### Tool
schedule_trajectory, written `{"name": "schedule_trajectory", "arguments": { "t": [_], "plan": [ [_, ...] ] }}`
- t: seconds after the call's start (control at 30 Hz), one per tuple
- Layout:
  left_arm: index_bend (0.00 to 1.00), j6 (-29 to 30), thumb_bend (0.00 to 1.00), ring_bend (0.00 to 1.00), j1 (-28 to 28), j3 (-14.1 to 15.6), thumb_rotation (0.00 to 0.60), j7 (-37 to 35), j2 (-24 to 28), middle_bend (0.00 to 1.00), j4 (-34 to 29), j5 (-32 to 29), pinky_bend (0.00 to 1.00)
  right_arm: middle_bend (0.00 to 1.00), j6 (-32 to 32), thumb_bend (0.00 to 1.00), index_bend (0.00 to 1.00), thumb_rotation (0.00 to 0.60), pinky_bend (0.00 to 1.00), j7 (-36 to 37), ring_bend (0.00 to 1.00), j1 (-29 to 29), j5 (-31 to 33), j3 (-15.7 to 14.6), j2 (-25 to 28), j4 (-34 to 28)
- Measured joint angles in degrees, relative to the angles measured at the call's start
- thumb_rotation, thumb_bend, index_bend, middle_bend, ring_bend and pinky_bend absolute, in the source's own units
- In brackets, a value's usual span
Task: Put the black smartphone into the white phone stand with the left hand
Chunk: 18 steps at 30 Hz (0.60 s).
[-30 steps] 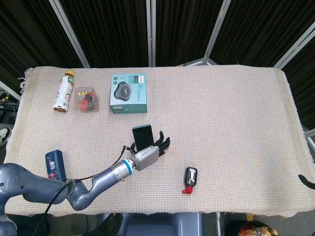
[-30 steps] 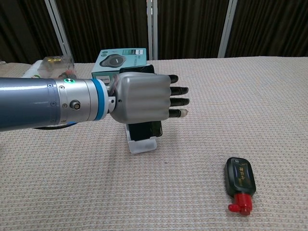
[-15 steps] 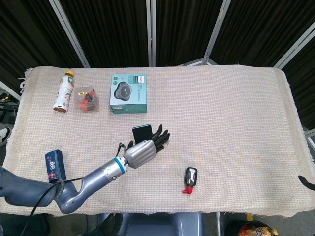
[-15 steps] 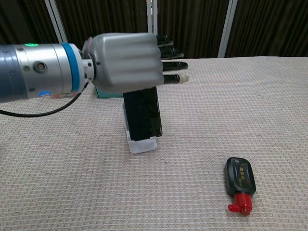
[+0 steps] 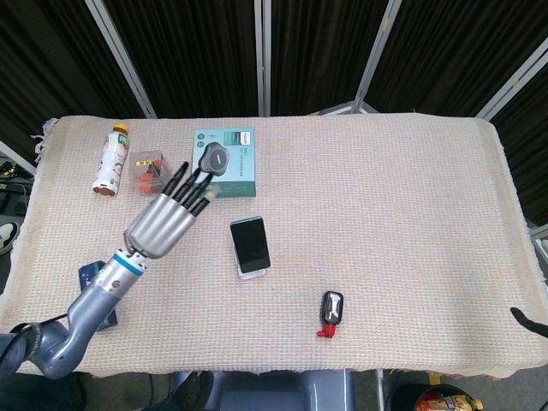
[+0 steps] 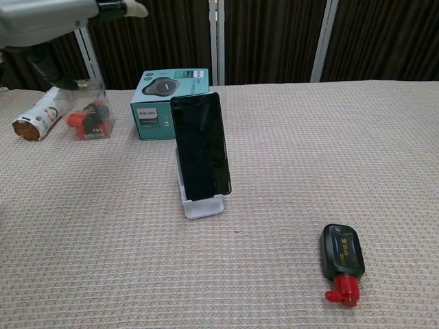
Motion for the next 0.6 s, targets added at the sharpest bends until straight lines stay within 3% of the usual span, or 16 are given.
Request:
{"name": "schedule_trajectory", "arguments": {
  "t": [0.23,0.33,0.6],
  "plan": [
    [0.00,5.9,0.00,0.00,13.0,0.6,0.600,-22.2,1.7,0.00,2.4,-2.3,0.00,0.00,-0.5,0.00,0.00,0.600,0.00,-0.7,0.00,0.4,0.0,-0.1,-0.4,0.1],
    [0.00,9.0,0.00,0.00,18.8,1.9,0.600,-28.6,2.5,0.00,3.3,-1.7,0.00,0.00,-0.8,0.00,0.00,0.600,0.00,-0.8,0.00,0.6,0.1,0.0,-0.5,0.2],
    [0.00,15.7,0.00,0.00,28.7,6.4,0.600,-35.6,3.6,0.00,4.3,3.7,0.00,0.00,-0.6,0.00,0.00,0.600,0.00,-1.4,0.00,0.7,-0.1,0.0,-0.7,0.1]
  ]
}}
